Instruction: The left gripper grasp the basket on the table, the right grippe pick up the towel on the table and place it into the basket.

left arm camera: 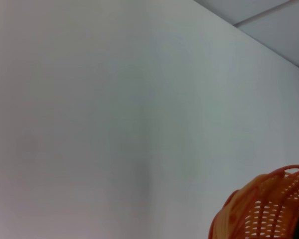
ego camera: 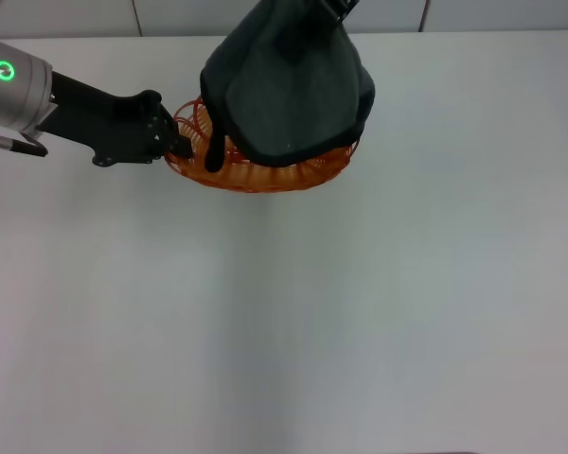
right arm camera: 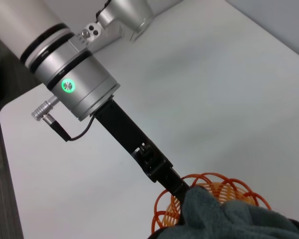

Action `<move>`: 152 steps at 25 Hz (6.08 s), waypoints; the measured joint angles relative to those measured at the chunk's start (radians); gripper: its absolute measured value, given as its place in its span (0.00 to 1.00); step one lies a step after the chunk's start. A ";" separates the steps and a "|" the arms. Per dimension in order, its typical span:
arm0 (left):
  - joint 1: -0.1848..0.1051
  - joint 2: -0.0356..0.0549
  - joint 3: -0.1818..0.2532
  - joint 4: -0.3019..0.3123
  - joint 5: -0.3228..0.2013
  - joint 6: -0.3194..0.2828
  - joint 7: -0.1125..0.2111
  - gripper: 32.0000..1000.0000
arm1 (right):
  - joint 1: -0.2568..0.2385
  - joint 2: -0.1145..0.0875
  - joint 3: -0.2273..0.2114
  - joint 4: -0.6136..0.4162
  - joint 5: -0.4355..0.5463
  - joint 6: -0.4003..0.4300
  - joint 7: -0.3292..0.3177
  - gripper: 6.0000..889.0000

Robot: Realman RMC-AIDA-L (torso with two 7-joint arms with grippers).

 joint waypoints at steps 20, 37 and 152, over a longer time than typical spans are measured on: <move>-0.004 -0.0013 0.000 0.000 -0.004 0.008 -0.002 0.06 | 0.001 0.086 -0.211 0.074 -0.004 0.204 -0.019 0.09; -0.008 -0.0013 0.000 0.003 -0.006 0.008 -0.003 0.06 | 0.006 0.127 -0.256 0.115 -0.081 0.292 -0.021 0.09; 0.031 0.0113 0.000 0.000 0.002 0.000 -0.002 0.06 | -0.143 0.126 -0.145 -0.494 -0.055 -0.088 0.046 0.97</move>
